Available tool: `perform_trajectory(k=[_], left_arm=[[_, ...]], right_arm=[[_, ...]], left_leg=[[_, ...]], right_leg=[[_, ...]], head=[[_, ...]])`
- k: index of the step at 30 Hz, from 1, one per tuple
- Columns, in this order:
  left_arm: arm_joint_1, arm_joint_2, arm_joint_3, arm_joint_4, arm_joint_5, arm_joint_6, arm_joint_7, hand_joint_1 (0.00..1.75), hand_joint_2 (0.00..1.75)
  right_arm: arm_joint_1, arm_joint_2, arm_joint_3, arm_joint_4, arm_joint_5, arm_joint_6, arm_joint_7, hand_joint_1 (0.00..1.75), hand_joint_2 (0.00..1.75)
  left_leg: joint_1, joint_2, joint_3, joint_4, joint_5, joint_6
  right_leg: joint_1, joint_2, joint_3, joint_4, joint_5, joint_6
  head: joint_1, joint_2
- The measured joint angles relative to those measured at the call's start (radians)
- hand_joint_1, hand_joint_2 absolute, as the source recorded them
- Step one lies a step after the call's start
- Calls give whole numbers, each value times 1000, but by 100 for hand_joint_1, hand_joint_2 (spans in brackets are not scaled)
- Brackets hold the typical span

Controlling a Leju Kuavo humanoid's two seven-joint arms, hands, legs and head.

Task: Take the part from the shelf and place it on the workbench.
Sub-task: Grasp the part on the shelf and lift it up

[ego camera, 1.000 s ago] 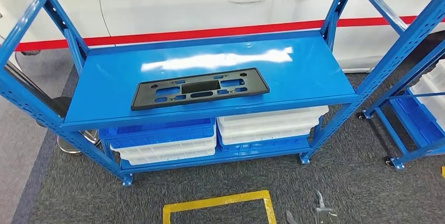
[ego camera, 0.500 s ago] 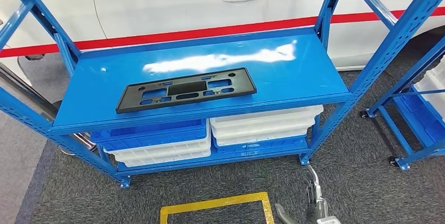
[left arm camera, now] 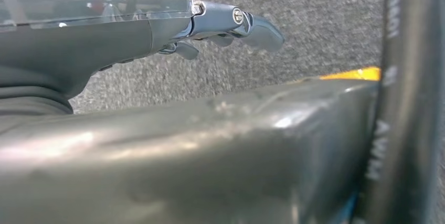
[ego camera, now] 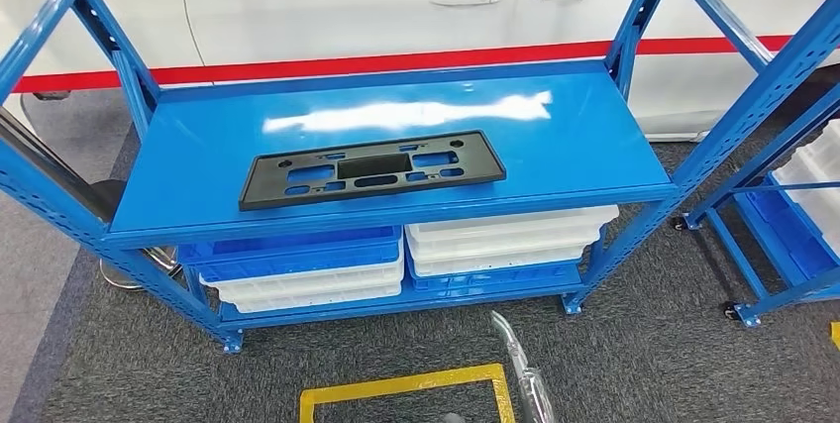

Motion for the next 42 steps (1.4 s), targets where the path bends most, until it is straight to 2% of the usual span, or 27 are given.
perform_trajectory(k=[1,2,3,5,6,8,11,13,15,16,17,18,19,20,22,25,27,29,31,32,33,34,35,37,38,40,42], left_arm=[[-1,0,-2,0,-4,-1,2,0,0],[-1,0,-4,0,-7,-2,4,0,0],[-1,0,-7,0,-11,-3,5,0,0],[-1,1,-12,0,-17,-8,8,0,0],[-2,1,-14,0,-21,-11,8,0,0],[-3,1,-17,0,-29,-16,11,0,0],[-5,4,-19,0,-40,-19,14,0,0],[-6,6,-23,0,-47,-21,16,0,0],[-6,8,-26,0,-55,-25,19,0,0],[-6,9,-29,0,-59,-28,21,0,0],[-5,10,-31,0,-63,-31,23,0,0],[-5,12,-34,0,-67,-33,24,0,0],[-5,15,-37,0,-72,-34,25,0,0],[-5,17,-39,0,-77,-36,26,0,0],[-7,19,-42,0,-87,-41,28,0,0],[-8,22,-49,0,-105,-53,34,0,0],[-8,25,-55,0,-117,-62,39,0,0],[-9,30,-61,0,-128,-76,43,0,0],[-10,36,-65,0,-137,-95,49,0,0],[-10,38,-66,0,-143,-103,54,0,0],[-10,41,-67,0,-148,-110,61,0,0],[-11,43,-67,0,-154,-115,67,0,0],[-11,45,-67,0,-159,-117,73,0,0],[-14,49,-67,0,-167,-119,81,0,0],[-15,51,-67,0,-169,-118,83,0,0],[-17,55,-67,0,-173,-118,86,0,0],[-18,60,-67,0,-175,-114,88,0,0]], right_arm=[[-6,-7,15,2,29,-15,15,0,175],[-12,-13,29,3,59,-30,29,0,175],[-18,-18,42,4,91,-45,43,0,175],[-31,-24,62,5,156,-69,66,0,175],[-39,-26,72,5,191,-81,78,0,175],[-54,-30,91,5,261,-104,102,0,175],[-73,-34,121,5,363,-137,137,0,175],[-91,-37,140,5,429,-158,161,0,175],[-111,-42,155,5,494,-178,184,0,175],[-119,-45,161,5,527,-188,196,0,175],[-127,-47,166,5,560,-198,206,0,175],[-135,-50,169,5,592,-208,216,0,175],[-142,-52,171,5,626,-218,224,0,175],[-149,-54,172,3,660,-228,231,0,175],[-162,-56,171,-1,728,-249,241,0,175],[-180,-56,161,-14,839,-284,246,0,175],[-191,-56,150,-25,909,-306,243,0,175],[-206,-54,138,-34,975,-327,230,0,175],[-224,-48,128,-37,1037,-346,208,0,175],[-234,-43,125,-37,1066,-354,198,0,175],[-244,-37,124,-37,1093,-361,189,0,175],[-255,-30,125,-37,1118,-369,184,0,175],[-267,-22,130,-37,1138,-375,184,0,175],[-290,-6,146,-37,1162,-383,197,0,175],[-297,0,154,-37,1169,-385,206,0,175],[-307,11,169,-38,1175,-388,224,0,175],[-313,18,184,-39,1179,-389,243,0,175]], left_leg=[[-2,0,-1,1,0,1],[-3,0,0,2,-1,1],[-4,-1,1,3,-2,2],[-5,-2,4,6,-6,-1],[-8,-2,4,9,-9,-4],[-10,-3,2,12,-12,-13],[-10,-3,0,16,-23,-28],[-8,-3,-22,74,-65,-37],[-3,-3,-78,198,-126,-47],[0,-3,-106,257,-146,-51],[3,-3,-121,287,-149,-55],[6,-2,-119,280,-132,-58],[9,-2,-98,233,-97,-60],[12,-2,-66,161,-59,-61],[10,-5,-14,46,-17,-58],[4,-8,-6,18,-12,-36],[5,-7,-4,12,-5,-20],[6,-6,-6,7,1,-7],[1,-5,-9,7,1,0],[-2,-5,-10,7,1,1],[-6,-5,-9,7,0,2],[-9,-6,-6,7,0,3],[-12,-6,-3,7,-1,3],[-18,-7,0,8,-5,1],[-18,-7,-1,9,-6,-3],[-16,-7,-3,7,-8,-13],[-15,-6,-5,16,-18,-24]], right_leg=[[0,0,-25,49,-14,1],[0,0,-37,68,-8,2],[0,0,-30,50,16,1],[1,-1,25,-71,86,-6],[3,-1,52,-132,110,-11],[8,-1,77,-192,124,-18],[7,-1,80,-202,128,-29],[1,-2,83,-210,132,-38],[-1,-4,83,-211,132,-42],[-1,-5,83,-211,132,-42],[-2,-5,83,-210,131,-42],[-3,-5,84,-209,131,-41],[-5,-4,85,-207,129,-39],[-7,-3,86,-205,127,-35],[-7,-1,86,-199,123,-24],[-5,0,86,-203,127,-5],[-8,0,81,-189,116,4],[-8,-1,43,-107,64,8],[-6,-1,-24,26,6,7],[-5,-1,-46,70,-3,5],[-3,-1,-52,78,7,1],[0,-1,-37,44,37,-5],[4,-1,-6,-20,76,-14],[13,-2,55,-149,125,-33],[17,-2,70,-184,132,-38],[20,-1,75,-203,130,-40],[14,-1,82,-214,134,-45]], head=[[0,0],[0,0],[0,0],[0,0],[0,0],[0,0],[0,0],[0,0],[0,0],[0,0],[0,0],[0,0],[0,0],[0,0],[0,0],[0,0],[0,0],[0,0],[0,0],[0,0],[0,0],[0,0],[0,0],[0,0],[0,0],[0,0],[0,0]])
